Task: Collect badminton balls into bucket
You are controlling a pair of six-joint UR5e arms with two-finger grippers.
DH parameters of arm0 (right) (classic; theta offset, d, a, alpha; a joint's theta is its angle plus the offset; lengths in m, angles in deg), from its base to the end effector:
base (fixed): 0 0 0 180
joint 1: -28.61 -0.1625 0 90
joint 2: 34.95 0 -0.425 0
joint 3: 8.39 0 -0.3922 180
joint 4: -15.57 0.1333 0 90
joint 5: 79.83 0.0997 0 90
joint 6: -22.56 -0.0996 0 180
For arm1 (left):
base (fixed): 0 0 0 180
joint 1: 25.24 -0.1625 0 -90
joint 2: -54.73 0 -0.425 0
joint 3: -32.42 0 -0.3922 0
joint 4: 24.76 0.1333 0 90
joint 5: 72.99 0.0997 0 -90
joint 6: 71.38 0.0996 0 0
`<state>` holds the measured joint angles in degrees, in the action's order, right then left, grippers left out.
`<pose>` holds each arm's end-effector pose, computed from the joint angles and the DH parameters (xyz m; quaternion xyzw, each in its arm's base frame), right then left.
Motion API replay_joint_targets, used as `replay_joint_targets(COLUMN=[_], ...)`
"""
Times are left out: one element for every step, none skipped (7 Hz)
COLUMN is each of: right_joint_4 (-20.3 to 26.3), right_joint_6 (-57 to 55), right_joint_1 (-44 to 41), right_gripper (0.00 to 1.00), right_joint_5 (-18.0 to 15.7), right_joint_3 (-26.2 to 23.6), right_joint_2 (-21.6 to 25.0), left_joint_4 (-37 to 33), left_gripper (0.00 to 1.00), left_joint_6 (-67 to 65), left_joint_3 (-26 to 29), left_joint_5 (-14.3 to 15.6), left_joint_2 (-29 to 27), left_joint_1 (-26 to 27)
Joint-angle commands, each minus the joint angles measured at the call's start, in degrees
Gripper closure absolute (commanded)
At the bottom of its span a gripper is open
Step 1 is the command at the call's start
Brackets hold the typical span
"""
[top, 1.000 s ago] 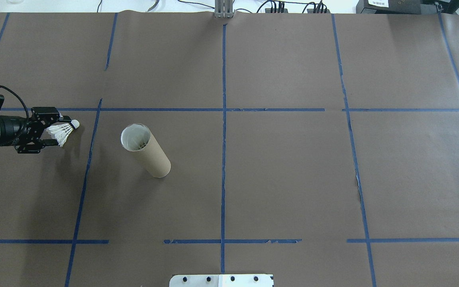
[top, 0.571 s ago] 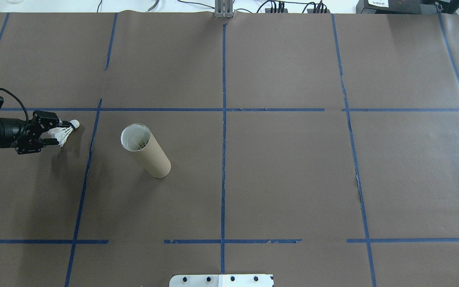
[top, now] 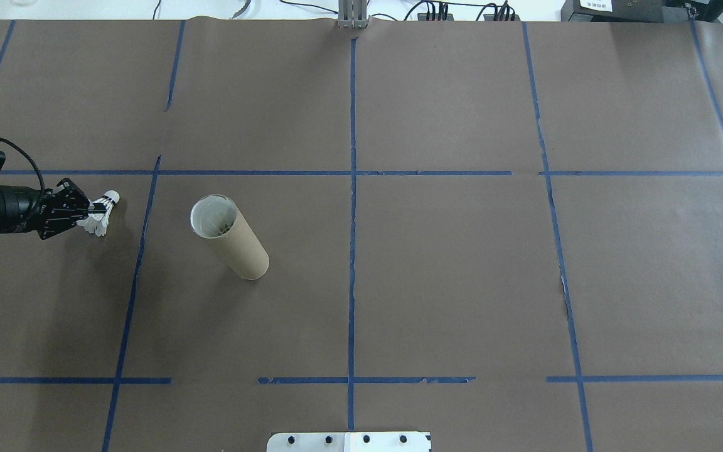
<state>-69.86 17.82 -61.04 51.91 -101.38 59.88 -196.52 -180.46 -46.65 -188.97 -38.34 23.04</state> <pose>0.0642 -0.4597 0.6681 0.0064 -0.3568 0.0273 0.9338 0.2824 -0.4515 0.5696 -0.0262 0.6121 -0.3194 0.7229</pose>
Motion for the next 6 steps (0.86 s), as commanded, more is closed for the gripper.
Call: replay_joint_targets(right_joint_4=[0.0,0.0,0.0,0.0,0.0,0.0], right_joint_6=[0.0,0.0,0.0,0.0,-0.09,0.0], right_joint_1=[0.0,0.0,0.0,0.0,0.0,0.0], right_gripper=[0.0,0.0,0.0,0.0,0.0,0.0], right_joint_5=[0.0,0.0,0.0,0.0,0.0,0.0], right_joint_3=[0.0,0.0,0.0,0.0,0.0,0.0], right_joint_2=[0.0,0.0,0.0,0.0,0.0,0.0], left_joint_4=[-0.16,0.19,0.71,1.59,6.47,14.44], left_gripper=[1.0,1.0,1.0,1.0,1.0,1.0], left_joint_6=[-0.25,-0.17,-0.25,-0.25,-0.25,-0.08], left_joint_3=[-1.96,-3.71,-6.51,-8.37,-11.87,-17.73], left_joint_5=[-7.98,-11.42,-16.68,-22.04,-26.79,-28.06], left_joint_2=[0.25,0.25,0.08,-0.1,-0.53,-1.15], left_joint_1=[0.94,3.03,5.93,9.87,13.22,13.68])
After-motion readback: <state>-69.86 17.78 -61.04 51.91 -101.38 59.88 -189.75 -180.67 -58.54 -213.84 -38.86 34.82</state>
